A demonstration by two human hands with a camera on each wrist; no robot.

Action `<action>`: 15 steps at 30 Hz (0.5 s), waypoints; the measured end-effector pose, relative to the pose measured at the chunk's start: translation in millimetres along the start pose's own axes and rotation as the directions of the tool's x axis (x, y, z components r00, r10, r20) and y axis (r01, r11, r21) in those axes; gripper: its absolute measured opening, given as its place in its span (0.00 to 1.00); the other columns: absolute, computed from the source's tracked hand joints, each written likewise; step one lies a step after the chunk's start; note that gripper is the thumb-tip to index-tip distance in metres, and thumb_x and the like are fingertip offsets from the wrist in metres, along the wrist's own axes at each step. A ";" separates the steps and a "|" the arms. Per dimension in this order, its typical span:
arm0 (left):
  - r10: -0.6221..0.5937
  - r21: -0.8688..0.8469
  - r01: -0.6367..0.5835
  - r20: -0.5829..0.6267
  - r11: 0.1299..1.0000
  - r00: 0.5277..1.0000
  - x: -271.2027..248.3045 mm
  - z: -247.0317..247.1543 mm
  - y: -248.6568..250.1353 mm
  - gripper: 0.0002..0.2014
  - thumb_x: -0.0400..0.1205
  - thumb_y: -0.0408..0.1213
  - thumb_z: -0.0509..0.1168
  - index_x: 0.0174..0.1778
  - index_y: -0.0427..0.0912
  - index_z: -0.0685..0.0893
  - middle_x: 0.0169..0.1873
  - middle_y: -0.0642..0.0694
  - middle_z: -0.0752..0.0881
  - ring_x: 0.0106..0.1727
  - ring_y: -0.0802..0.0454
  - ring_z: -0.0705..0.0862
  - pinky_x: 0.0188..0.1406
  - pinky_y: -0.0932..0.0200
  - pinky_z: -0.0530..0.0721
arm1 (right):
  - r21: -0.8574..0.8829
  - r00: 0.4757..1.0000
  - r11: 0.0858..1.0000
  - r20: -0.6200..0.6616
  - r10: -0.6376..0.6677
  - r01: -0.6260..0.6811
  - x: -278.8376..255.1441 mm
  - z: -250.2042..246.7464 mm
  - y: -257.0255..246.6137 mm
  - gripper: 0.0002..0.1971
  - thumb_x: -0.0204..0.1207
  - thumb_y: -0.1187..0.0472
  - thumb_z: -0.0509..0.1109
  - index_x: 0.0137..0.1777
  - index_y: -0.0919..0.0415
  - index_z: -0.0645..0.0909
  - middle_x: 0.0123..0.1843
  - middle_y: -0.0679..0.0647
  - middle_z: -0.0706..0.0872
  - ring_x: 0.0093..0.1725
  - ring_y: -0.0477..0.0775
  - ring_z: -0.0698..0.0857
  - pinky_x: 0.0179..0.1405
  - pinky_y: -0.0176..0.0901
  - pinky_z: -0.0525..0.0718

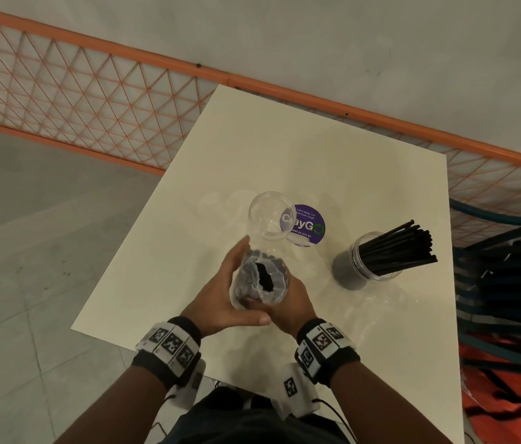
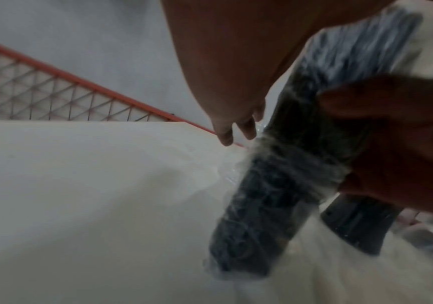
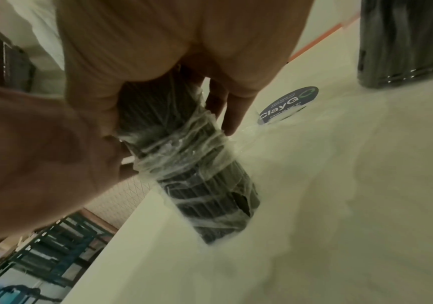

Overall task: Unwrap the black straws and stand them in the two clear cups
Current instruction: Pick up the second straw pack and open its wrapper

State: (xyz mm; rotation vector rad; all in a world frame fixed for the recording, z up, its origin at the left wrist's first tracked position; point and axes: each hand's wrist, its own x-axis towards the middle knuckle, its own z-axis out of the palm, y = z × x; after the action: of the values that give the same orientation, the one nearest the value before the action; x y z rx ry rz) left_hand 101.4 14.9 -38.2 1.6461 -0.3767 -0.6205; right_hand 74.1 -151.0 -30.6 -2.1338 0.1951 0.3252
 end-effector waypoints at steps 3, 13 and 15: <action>0.007 -0.046 -0.015 -0.173 0.999 0.985 3.6 13.6 -0.3 0.47 0.59 0.43 0.88 0.73 0.58 0.73 0.62 0.55 0.87 0.66 0.58 0.85 0.64 0.60 0.85 | 0.004 0.997 1.000 0.072 0.015 -0.015 2.5 3.6 2.5 0.20 0.71 0.46 0.75 0.60 0.52 0.78 0.48 0.37 0.83 0.47 0.35 0.83 0.48 0.27 0.82; -0.102 0.021 0.109 -0.202 0.994 0.974 17.8 20.1 -16.9 0.33 0.57 0.51 0.86 0.57 0.63 0.82 0.54 0.56 0.91 0.58 0.62 0.88 0.59 0.70 0.84 | -0.190 0.988 0.980 0.130 0.087 -0.062 10.2 13.9 18.4 0.19 0.77 0.55 0.73 0.65 0.62 0.81 0.60 0.58 0.86 0.60 0.55 0.83 0.57 0.37 0.78; -0.127 -0.010 0.127 -0.218 0.992 0.968 19.2 20.0 -15.7 0.32 0.58 0.49 0.85 0.58 0.60 0.83 0.53 0.58 0.92 0.58 0.63 0.88 0.56 0.71 0.84 | -0.167 0.988 0.982 0.116 0.104 -0.084 13.5 16.6 17.6 0.19 0.76 0.55 0.74 0.64 0.61 0.81 0.58 0.57 0.87 0.59 0.55 0.84 0.62 0.41 0.82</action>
State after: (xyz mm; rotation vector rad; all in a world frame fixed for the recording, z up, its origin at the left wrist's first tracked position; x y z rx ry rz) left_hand 103.4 -9.4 -58.7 1.7315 -0.1130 -0.5270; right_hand 79.7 -147.0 -57.4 -2.2590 0.2038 0.5447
